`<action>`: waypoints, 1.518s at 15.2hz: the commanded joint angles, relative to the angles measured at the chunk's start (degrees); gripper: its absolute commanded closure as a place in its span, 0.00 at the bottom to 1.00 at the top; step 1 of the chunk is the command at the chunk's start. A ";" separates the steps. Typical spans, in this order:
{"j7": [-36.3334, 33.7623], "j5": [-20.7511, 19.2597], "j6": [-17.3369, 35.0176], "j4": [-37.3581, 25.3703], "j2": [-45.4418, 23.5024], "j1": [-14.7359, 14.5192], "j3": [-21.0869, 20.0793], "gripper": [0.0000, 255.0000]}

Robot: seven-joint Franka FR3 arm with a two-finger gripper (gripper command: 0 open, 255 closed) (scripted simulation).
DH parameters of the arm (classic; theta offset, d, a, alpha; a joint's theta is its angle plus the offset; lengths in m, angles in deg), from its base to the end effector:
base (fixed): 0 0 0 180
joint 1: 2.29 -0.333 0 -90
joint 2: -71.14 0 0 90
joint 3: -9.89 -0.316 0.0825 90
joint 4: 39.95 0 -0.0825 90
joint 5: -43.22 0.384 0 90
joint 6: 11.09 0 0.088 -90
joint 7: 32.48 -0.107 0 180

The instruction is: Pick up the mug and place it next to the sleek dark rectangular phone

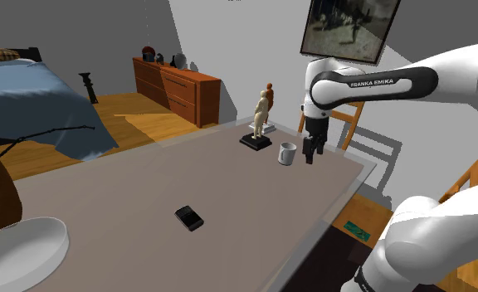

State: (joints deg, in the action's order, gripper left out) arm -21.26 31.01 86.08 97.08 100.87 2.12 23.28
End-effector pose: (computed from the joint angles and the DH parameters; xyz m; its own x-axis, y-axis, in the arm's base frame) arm 0.3511 -0.1408 0.4864 0.9794 -0.0321 -0.1994 -0.0226 -0.9985 0.0498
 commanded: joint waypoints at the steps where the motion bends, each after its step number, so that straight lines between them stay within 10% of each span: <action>1: 2.14 -0.13 2.93 -1.97 -3.84 0.35 2.16 0.00; 10: 13.35 4.59 12.88 -12.81 -21.37 1.62 10.76 0.00; 23: 31.47 23.41 15.24 -39.88 -51.43 10.37 14.09 0.00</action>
State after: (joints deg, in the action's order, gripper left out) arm 9.01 52.75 101.28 59.66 52.09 11.41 37.62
